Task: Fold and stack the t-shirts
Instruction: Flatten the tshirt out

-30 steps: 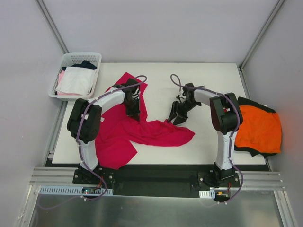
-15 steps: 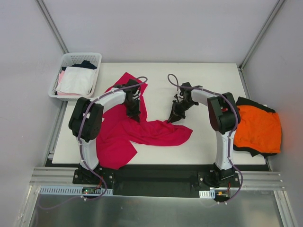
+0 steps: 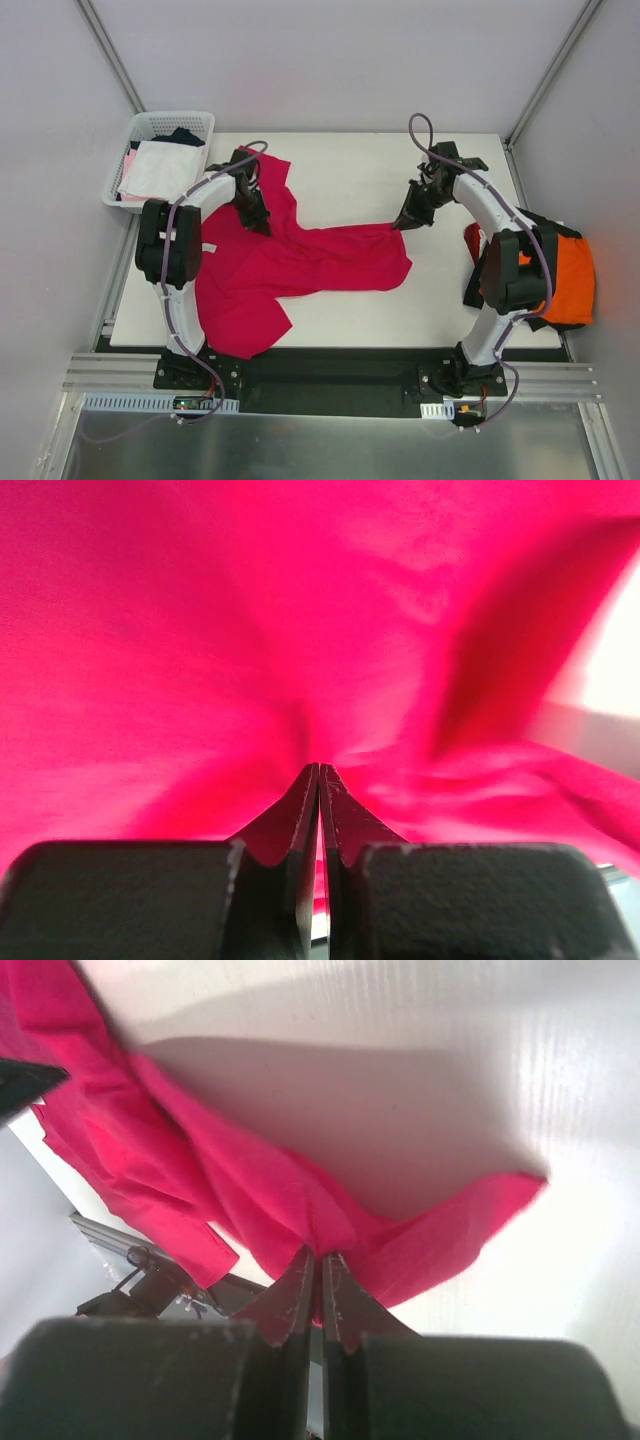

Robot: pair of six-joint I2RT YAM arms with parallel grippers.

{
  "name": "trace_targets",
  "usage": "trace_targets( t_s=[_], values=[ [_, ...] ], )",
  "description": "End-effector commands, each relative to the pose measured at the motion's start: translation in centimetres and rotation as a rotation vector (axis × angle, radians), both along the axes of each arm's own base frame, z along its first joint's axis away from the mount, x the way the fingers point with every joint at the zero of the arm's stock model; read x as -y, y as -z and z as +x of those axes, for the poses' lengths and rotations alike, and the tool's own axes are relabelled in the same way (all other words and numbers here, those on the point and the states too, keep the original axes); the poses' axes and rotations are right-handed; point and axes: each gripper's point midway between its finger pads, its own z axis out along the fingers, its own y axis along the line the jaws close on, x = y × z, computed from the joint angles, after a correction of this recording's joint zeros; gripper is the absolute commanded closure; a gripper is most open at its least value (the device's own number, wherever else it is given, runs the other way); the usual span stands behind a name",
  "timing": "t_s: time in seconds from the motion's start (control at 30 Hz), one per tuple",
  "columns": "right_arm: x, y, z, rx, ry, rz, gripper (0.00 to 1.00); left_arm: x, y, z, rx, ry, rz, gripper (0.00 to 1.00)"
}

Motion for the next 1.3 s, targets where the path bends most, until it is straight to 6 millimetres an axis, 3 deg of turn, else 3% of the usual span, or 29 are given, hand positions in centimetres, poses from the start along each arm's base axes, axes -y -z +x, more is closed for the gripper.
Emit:
trace_targets(
  t_s=[0.0, 0.2, 0.47, 0.6, 0.77, 0.87, 0.97, 1.1, 1.27],
  values=[
    [2.5, -2.5, -1.3, 0.021, 0.038, -0.075, 0.99, -1.6, -1.9, 3.2, 0.056, -0.069, 0.023, 0.97],
    [4.3, -3.3, -1.6, 0.043, 0.076, -0.084, 0.99, -2.4, -2.3, 4.5, 0.060, -0.088, 0.030, 0.97],
    [5.4, -3.7, -1.2, 0.049, 0.108, -0.088, 0.99, -3.0, -2.1, 3.8, 0.050, -0.087, 0.053, 0.97],
    [6.2, -6.0, 0.4, 0.114, 0.153, -0.068, 0.99, -3.4, -1.9, 3.4, 0.042, -0.089, 0.059, 0.97],
    [6.8, -9.8, 4.4, 0.191, 0.178, -0.013, 0.99, -2.9, -1.6, 3.3, 0.023, -0.086, 0.034, 0.97],
    [6.8, -10.1, 5.5, 0.194, 0.183, 0.001, 0.99, -2.7, -1.6, 3.5, 0.020, -0.093, 0.022, 0.97],
    [6.6, -9.0, 5.3, 0.161, 0.171, 0.009, 0.99, -2.6, -1.7, 3.7, 0.019, -0.098, 0.017, 0.97],
    [6.6, -6.1, 3.4, 0.079, 0.164, 0.001, 0.99, -2.6, -1.5, 3.7, 0.018, -0.099, 0.022, 0.97],
    [6.8, -5.3, 2.2, 0.059, 0.162, -0.014, 0.99, -2.7, -0.7, 3.4, -0.004, -0.099, 0.027, 0.97]
  ],
)
